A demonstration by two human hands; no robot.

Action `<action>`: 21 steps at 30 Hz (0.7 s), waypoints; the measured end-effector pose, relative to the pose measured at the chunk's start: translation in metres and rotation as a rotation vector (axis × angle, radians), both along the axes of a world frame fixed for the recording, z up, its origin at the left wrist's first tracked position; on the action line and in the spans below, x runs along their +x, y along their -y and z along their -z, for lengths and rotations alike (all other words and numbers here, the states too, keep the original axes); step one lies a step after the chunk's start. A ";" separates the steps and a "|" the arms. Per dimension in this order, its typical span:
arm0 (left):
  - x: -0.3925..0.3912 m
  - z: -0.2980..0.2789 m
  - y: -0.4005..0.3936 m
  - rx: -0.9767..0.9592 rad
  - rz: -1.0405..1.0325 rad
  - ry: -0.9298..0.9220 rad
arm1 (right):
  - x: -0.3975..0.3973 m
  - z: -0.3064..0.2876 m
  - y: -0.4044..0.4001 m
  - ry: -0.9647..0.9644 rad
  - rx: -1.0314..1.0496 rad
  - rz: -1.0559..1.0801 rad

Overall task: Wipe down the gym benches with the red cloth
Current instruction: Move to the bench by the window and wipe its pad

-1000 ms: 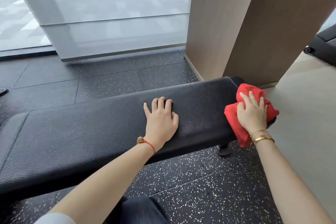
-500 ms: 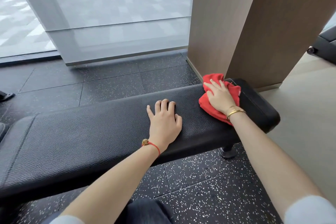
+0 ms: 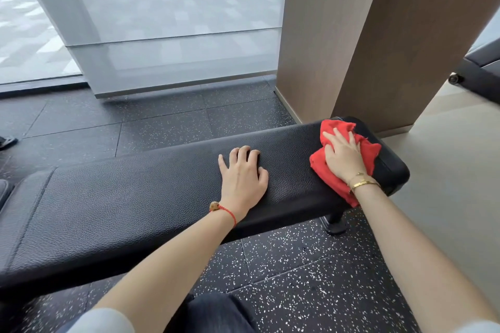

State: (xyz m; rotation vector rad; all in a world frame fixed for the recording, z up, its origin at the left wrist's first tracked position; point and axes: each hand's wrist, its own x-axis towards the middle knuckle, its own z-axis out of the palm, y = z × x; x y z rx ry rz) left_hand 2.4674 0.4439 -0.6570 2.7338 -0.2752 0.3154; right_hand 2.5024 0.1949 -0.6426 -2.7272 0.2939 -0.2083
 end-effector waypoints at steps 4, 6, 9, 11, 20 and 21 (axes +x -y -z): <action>-0.004 -0.010 -0.012 -0.045 0.026 0.024 | 0.008 -0.002 -0.040 -0.015 -0.014 -0.081; -0.003 -0.018 -0.032 -0.010 0.041 0.069 | 0.005 -0.001 -0.068 -0.011 -0.021 -0.172; 0.001 -0.033 -0.078 0.075 0.024 0.092 | 0.001 -0.002 -0.118 -0.005 -0.004 -0.294; 0.000 -0.039 -0.113 0.130 -0.008 0.085 | -0.003 -0.003 -0.154 -0.007 0.003 -0.366; -0.049 -0.018 -0.204 0.173 -0.184 0.019 | -0.053 0.004 -0.285 0.022 -0.042 -0.711; -0.055 -0.015 -0.208 0.172 -0.191 0.021 | -0.060 0.006 -0.283 0.030 -0.034 -0.745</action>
